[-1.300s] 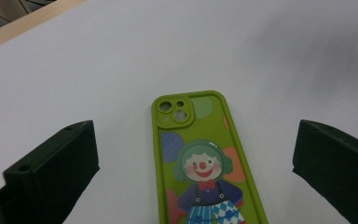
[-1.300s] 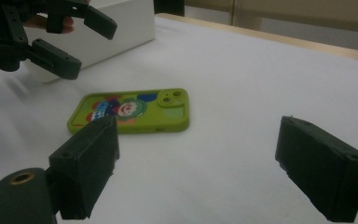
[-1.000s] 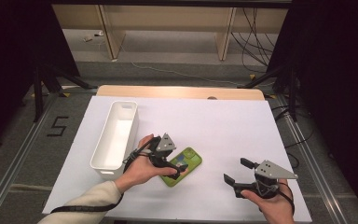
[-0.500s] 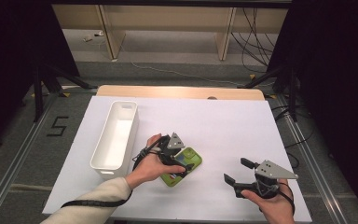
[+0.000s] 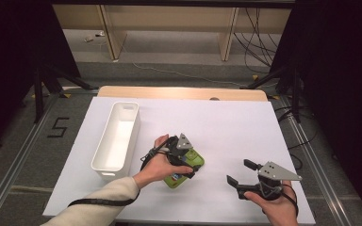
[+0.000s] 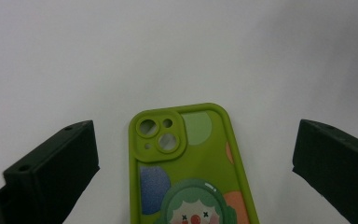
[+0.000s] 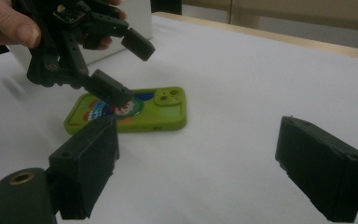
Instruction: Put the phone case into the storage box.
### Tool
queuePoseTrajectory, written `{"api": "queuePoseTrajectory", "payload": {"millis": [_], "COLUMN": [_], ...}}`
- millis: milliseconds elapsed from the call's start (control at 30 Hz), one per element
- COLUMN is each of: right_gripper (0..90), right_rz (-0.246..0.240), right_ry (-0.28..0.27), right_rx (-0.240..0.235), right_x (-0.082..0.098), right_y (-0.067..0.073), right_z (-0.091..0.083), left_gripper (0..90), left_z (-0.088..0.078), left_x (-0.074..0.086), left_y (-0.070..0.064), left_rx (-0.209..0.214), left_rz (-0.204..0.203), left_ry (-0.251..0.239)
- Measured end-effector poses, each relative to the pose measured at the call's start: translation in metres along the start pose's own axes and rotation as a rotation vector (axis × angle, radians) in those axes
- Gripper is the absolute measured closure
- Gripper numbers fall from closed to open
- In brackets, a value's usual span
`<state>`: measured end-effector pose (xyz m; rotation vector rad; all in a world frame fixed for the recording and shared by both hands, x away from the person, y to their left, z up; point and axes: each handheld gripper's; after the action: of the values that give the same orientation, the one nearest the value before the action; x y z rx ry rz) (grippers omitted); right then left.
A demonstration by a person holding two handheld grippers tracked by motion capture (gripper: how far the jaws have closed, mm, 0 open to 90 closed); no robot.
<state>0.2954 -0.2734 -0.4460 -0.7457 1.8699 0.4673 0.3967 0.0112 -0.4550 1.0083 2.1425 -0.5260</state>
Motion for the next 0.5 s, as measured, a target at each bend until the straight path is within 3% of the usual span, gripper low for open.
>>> {"api": "queuePoseTrajectory", "payload": {"millis": [500], "right_gripper": [14.5], "right_rz": [0.003], "right_ry": [0.006], "right_rx": [0.003], "right_x": [0.001], "right_y": [-0.001], "right_z": [0.000], "left_gripper": [0.0], "left_z": [0.013], "left_x": [-0.004], "left_y": [-0.002], "left_rx": [-0.002], "left_rz": [0.003], "left_ry": [0.040]}}
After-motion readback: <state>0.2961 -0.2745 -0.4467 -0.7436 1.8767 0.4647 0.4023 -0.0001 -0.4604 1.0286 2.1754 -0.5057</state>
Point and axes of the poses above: each handheld gripper's, and its own axes: z roughly forward along the jaws, x roughly out of its underside, y roughly to its left, and after that the axes turned 5 degrees about -z, right-handed
